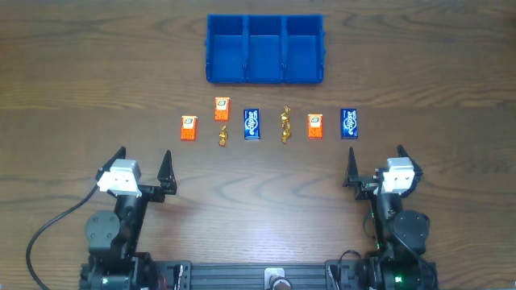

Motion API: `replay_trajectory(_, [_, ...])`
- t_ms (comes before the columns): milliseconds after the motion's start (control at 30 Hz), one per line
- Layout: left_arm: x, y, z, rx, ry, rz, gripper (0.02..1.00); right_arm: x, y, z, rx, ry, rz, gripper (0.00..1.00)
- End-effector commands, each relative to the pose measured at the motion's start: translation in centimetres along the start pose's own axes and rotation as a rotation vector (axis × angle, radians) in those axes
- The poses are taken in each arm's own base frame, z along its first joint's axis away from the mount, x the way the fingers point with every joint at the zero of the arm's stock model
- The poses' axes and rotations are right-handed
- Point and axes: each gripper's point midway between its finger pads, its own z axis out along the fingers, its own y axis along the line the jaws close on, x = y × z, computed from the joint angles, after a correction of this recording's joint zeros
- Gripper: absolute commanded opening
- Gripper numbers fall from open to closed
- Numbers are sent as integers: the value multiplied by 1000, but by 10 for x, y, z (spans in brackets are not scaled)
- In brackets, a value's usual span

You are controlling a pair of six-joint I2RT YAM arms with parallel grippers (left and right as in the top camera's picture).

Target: Sort Candies Into Trays

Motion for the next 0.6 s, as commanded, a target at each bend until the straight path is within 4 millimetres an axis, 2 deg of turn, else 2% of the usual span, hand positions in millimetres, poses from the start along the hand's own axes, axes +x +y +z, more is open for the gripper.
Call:
replay_trajectory(33, [14, 18, 0, -86, 38, 62, 998, 2, -2, 0, 12, 0, -15, 998])
replay_trajectory(600, [15, 20, -1, -97, 44, 39, 998, 2, -2, 0, 12, 0, -15, 998])
